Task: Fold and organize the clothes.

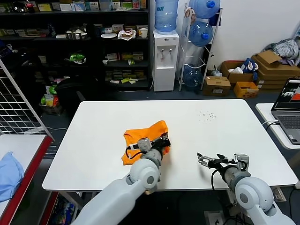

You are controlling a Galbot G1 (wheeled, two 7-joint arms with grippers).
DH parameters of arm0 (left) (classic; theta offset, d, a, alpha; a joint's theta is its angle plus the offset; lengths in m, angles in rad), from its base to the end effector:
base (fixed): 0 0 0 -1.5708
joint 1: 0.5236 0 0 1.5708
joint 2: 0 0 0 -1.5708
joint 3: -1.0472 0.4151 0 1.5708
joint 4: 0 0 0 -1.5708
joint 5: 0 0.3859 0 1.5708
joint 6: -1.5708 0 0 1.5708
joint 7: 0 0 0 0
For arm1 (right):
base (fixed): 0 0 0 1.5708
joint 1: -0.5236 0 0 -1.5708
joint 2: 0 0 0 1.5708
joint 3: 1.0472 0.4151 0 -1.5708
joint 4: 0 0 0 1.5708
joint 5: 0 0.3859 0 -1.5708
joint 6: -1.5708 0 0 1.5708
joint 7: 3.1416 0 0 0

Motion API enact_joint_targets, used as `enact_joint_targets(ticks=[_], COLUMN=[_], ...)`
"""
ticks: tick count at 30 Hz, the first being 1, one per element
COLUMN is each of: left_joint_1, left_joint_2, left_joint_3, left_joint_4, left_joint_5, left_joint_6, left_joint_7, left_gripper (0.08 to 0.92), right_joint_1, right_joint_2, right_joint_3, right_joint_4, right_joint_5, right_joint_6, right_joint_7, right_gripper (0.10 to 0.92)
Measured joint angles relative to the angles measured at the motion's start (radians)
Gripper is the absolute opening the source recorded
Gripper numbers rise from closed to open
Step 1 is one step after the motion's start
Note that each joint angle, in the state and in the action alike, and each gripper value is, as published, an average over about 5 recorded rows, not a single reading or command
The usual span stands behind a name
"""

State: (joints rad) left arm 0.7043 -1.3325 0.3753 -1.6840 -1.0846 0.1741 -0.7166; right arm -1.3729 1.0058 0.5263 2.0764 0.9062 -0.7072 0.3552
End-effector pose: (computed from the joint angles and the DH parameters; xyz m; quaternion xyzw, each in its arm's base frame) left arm 0.3700 -0.2039 -0.3265 -0.1423 -0.9353 0.2101 0.2465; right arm 0.2584 -0.1229 -0.2902 0.0290 -0.9417 -0.0728 0.3272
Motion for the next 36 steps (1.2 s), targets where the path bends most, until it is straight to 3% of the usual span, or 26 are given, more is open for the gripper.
enact_joint_targets(ticks=[13, 23, 26, 36], left_joint_1=[-0.047, -0.059, -0.057, -0.049], left_joint_2=[-0.135, -0.179, -0.184, -0.183], left_joint_3=[0.085, 0.1, 0.098, 0.074], left_joint_4=[0.102, 0.149, 0.152, 0.138], left_joint_5=[0.055, 0.079, 0.087, 0.1], left_joint_6=[-0.006, -0.009, -0.013, -0.024], left_joint_7=[-0.025, -0.03, -0.026, -0.008], left_gripper=[0.107, 0.113, 0.166, 0.458], right_joint_1=[-0.042, -0.066, -0.073, -0.125], right_joint_2=[-0.029, -0.033, -0.036, -0.066], right_joint_3=[0.047, 0.07, 0.074, 0.12], right_joint_4=[0.051, 0.076, 0.083, 0.117], right_joint_5=[0.026, 0.03, 0.031, 0.021], right_joint_6=[0.0, 0.001, 0.001, 0.021], right_joint_7=[0.003, 0.002, 0.001, -0.029], right_gripper=[0.921, 0.921, 0.921, 0.921])
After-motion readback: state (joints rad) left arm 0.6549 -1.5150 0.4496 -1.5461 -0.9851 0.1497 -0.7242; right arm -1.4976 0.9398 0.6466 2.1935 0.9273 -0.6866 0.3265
